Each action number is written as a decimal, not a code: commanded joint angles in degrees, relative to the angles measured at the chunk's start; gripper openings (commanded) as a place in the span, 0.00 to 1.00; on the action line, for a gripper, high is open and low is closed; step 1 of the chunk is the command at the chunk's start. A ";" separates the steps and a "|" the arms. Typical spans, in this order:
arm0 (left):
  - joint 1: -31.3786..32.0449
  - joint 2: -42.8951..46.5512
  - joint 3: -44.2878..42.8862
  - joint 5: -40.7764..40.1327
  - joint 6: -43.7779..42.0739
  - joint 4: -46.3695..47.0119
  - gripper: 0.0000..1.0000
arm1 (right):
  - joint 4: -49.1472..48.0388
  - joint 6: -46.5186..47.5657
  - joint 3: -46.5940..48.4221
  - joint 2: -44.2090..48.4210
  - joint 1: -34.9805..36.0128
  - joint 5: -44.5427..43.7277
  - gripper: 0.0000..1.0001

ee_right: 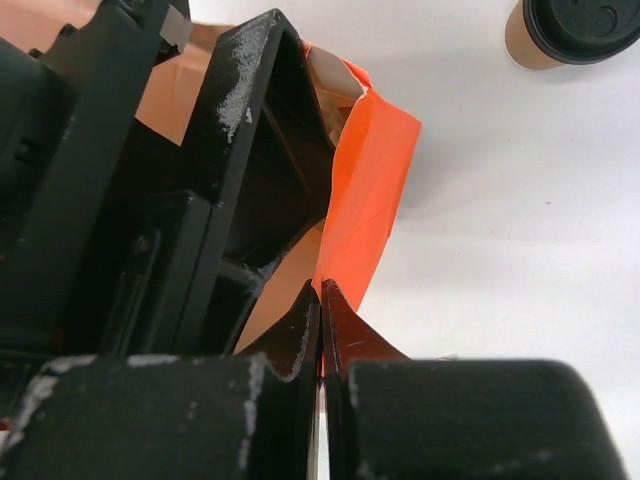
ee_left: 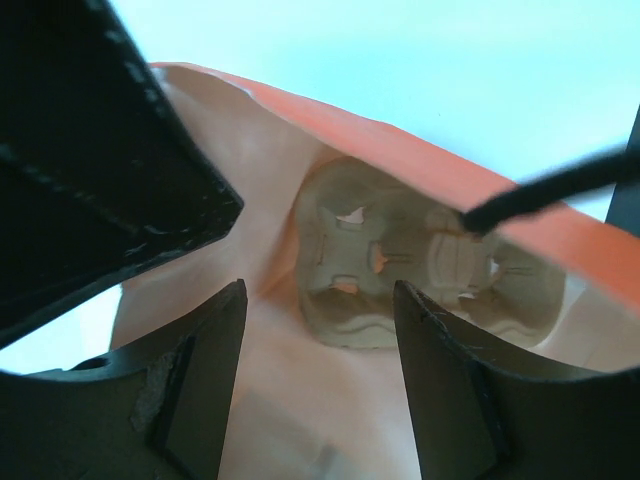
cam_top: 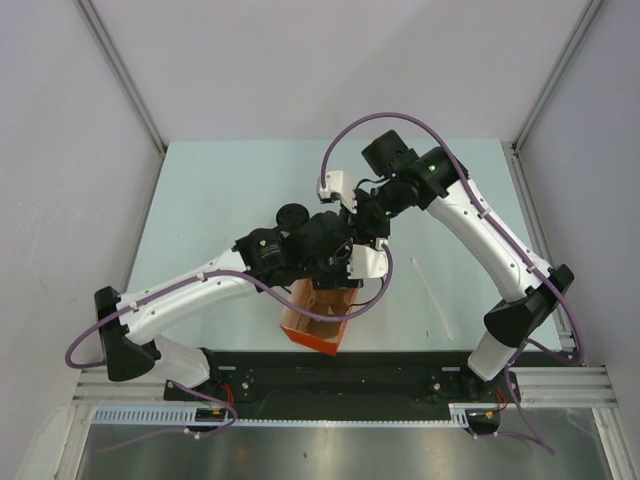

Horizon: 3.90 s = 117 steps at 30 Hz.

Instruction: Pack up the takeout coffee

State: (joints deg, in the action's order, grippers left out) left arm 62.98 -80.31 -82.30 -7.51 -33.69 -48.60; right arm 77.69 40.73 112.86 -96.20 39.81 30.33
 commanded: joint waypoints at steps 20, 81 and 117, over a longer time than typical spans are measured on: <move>0.57 -0.37 6.36 -7.08 -6.56 3.24 0.68 | 4.93 -0.04 0.34 2.86 1.93 1.49 0.00; -2.51 4.73 4.79 8.74 -10.96 0.52 0.00 | 5.81 2.86 -0.18 3.74 2.90 2.19 0.00; -6.03 3.23 7.50 21.48 -1.99 0.26 0.00 | 5.10 4.09 -1.32 5.85 3.60 2.81 0.00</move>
State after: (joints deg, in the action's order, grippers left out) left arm 59.00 -77.78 -76.55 11.81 -36.86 -48.80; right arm 76.88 41.89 110.87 -94.04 42.59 28.64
